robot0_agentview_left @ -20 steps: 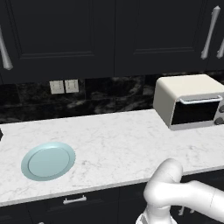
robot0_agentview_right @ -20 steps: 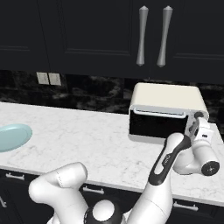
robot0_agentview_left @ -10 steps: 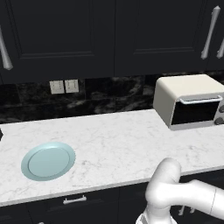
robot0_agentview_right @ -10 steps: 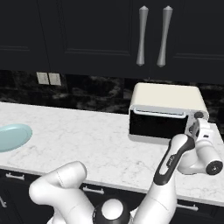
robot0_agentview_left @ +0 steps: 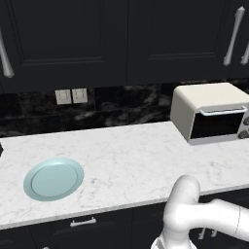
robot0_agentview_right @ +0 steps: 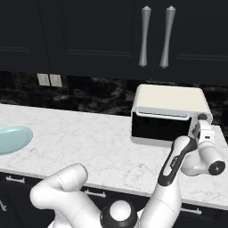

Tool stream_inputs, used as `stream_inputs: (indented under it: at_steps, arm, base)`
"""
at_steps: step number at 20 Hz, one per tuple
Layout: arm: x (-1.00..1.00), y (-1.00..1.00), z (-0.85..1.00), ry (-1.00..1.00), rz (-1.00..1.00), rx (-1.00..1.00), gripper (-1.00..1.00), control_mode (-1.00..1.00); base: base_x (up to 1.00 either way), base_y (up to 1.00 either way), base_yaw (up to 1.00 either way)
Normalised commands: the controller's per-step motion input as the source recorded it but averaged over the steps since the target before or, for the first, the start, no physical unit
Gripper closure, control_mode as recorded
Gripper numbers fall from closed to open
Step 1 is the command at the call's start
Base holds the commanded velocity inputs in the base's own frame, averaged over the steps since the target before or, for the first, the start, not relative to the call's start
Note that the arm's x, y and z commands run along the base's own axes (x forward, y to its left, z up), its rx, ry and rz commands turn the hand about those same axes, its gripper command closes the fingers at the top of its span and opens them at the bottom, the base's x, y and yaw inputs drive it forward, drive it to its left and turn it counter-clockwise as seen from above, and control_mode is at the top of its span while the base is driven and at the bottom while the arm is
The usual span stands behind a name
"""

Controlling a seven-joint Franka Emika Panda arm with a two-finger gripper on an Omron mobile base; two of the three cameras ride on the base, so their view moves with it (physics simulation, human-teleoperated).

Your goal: Pick up the kebab skewer and baguette bread, and place them inside the toaster oven. Close the toaster oven door and start by setting the timer.

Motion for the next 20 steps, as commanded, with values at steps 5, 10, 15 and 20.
stream_inputs:
  at_steps: [5,10,15,20]
  arm:
    - [0.24,-0.04,-0.1,0.0,0.0,-0.06,-1.0,-1.0]
    - [0.14,-0.18,-0.03,0.0,0.0,-0.03,-1.0,-1.0]
    - [0.07,-0.26,-0.12,0.0,0.0,-0.01,-1.0,-1.0]
    - [0.1,-0.11,-0.17,0.0,0.0,0.0,-1.0,-1.0]
  base:
    - [0.0,0.0,0.0]
    - [0.0,0.0,0.0]
    - [0.0,0.0,0.0]
    - [0.0,0.0,0.0]
